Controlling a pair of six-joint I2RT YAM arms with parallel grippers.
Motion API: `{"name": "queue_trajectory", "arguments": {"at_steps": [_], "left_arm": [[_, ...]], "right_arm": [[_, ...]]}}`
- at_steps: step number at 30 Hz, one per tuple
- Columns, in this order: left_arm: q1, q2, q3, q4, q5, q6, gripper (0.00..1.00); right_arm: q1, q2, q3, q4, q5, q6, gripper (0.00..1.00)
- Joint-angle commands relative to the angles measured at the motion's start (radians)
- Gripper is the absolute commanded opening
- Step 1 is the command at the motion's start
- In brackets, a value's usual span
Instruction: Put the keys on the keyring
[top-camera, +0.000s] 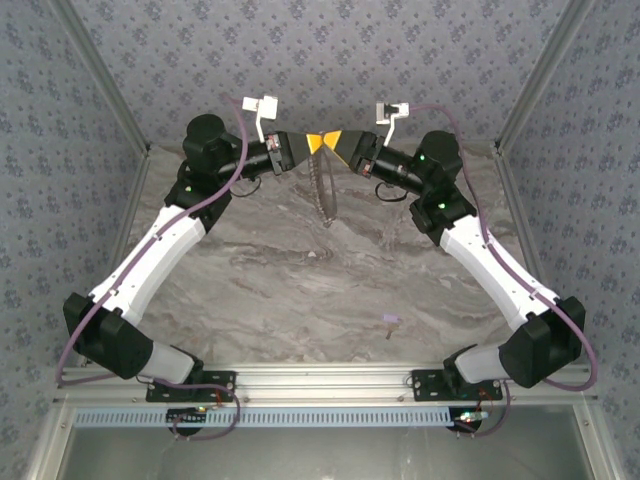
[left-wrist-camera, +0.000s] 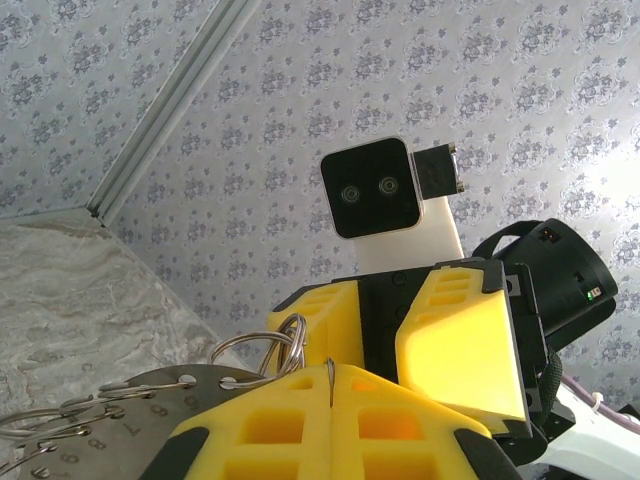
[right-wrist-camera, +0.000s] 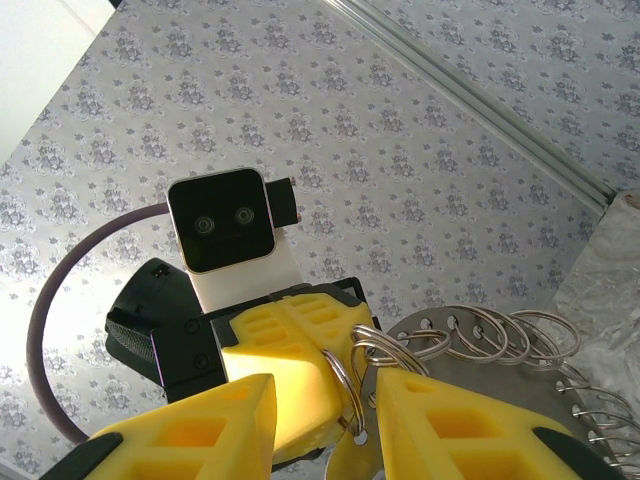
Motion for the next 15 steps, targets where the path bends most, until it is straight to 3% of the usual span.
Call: {"name": "queue_trajectory", "arguments": {"at_steps": [1, 8, 12, 15], "left_arm": [[-0.003, -0.001, 0.050, 0.076, 0.028, -0.009, 0.00], [-0.003, 0.000, 0.053, 0.066, 0.022, -0.006, 0.00], [-0.002, 0.007, 0.061, 0.059, 0.022, -0.008, 0.00], [-0.003, 0.016, 0.081, 0.032, 0.025, -0.005, 0.00]], "right_arm": [[0.011, 0.015, 0.030, 0.035, -0.014, -0.011, 0.31], [0.025, 0.022, 0.040, 0.034, -0.051, -0.010, 0.15], [0.026, 0.021, 0.041, 0.025, -0.061, -0.015, 0.00], [0.020, 0.020, 0.038, 0.030, -0.057, -0.014, 0.00]]}}
